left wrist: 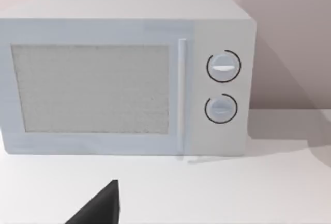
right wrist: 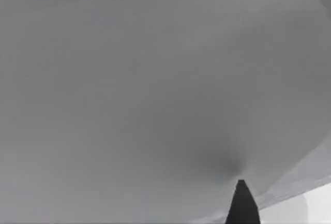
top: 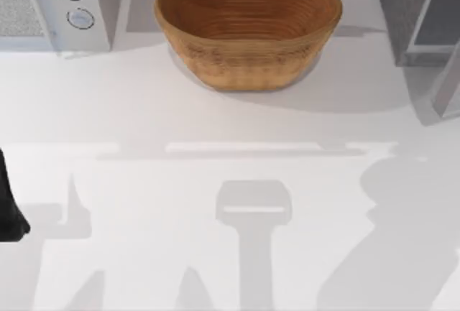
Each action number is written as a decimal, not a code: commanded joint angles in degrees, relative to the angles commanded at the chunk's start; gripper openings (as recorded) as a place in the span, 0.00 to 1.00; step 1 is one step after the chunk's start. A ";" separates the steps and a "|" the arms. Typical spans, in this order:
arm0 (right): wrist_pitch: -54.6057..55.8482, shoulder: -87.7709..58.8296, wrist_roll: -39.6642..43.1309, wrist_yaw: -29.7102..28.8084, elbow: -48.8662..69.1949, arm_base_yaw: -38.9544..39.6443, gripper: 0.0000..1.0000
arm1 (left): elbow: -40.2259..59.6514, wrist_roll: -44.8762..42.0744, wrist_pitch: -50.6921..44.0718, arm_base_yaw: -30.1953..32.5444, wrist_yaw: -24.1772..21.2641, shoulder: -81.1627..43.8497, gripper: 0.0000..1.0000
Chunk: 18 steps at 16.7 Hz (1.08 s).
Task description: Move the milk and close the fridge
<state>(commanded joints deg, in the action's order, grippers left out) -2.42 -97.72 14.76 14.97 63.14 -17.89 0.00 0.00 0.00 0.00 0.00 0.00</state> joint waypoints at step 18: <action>5.59 -1.92 -15.65 -15.10 0.58 15.37 1.00 | 0.00 0.00 0.00 0.00 0.00 0.00 1.00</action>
<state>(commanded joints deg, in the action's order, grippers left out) 3.17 -99.64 -0.88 -0.13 63.72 -2.52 0.00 0.00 0.00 0.00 0.00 0.00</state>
